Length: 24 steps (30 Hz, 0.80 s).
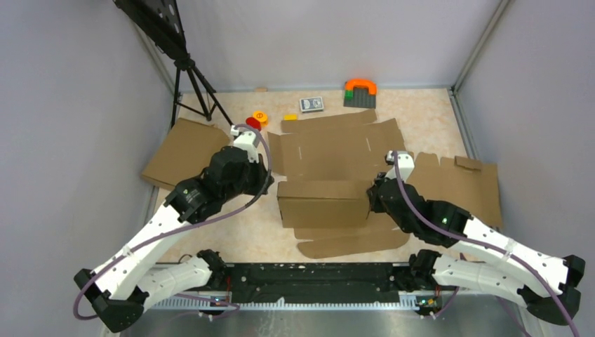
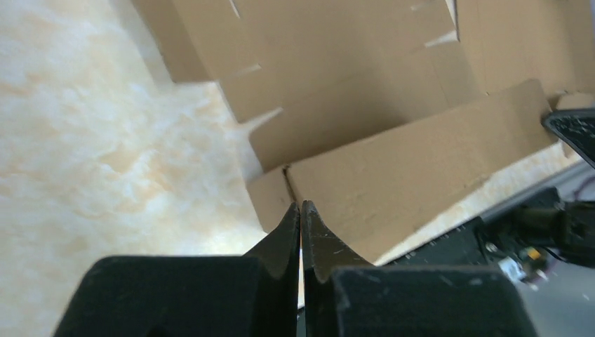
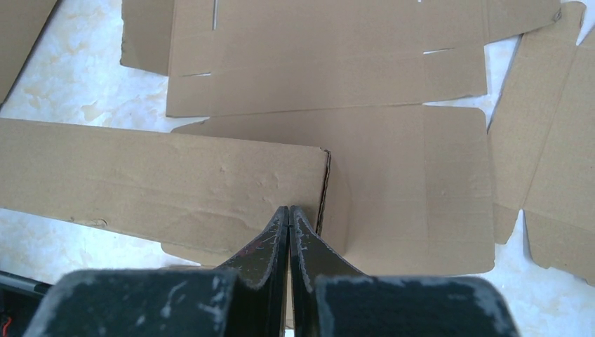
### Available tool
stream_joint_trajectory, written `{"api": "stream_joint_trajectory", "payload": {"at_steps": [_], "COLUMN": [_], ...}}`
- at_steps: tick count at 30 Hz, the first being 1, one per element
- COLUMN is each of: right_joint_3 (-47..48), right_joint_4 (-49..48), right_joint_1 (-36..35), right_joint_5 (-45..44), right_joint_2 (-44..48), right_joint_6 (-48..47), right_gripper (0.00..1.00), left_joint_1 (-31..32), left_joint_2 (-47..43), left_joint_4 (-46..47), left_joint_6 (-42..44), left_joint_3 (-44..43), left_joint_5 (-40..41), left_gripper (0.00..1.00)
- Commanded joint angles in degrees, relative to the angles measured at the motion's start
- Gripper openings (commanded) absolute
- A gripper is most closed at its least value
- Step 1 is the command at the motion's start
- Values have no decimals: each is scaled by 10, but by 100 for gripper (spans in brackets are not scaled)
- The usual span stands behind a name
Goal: Fold the paper box
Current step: Close the paper box at the center of the board.
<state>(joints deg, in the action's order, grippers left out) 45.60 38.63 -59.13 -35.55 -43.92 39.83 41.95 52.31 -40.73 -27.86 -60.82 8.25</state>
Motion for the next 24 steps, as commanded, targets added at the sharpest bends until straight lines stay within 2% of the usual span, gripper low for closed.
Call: {"api": "stream_joint_trajectory", "payload": {"at_steps": [1, 5, 9, 12, 24], "right_joint_3": [6, 6, 7, 7, 4], "right_joint_4": [43, 44, 43, 43, 37], "right_joint_1": [-3, -2, -2, -2, -3], "right_joint_5": [23, 23, 24, 24, 27], "right_joint_2": [-17, -18, -17, -18, -24], "right_joint_6": [-9, -8, -8, -8, -8], "right_gripper": [0, 0, 0, 0, 0], "left_joint_1": [-6, -7, -7, -7, -8], "left_joint_2": [8, 0, 32, 43, 34], "left_joint_4": [20, 35, 10, -6, 17], "left_joint_6": [-53, -49, -49, -54, -83], "left_joint_3": [6, 9, -8, -9, 72], "left_joint_5": [-100, -106, -127, -106, -100], "left_gripper": [0, 0, 0, 0, 0]}}
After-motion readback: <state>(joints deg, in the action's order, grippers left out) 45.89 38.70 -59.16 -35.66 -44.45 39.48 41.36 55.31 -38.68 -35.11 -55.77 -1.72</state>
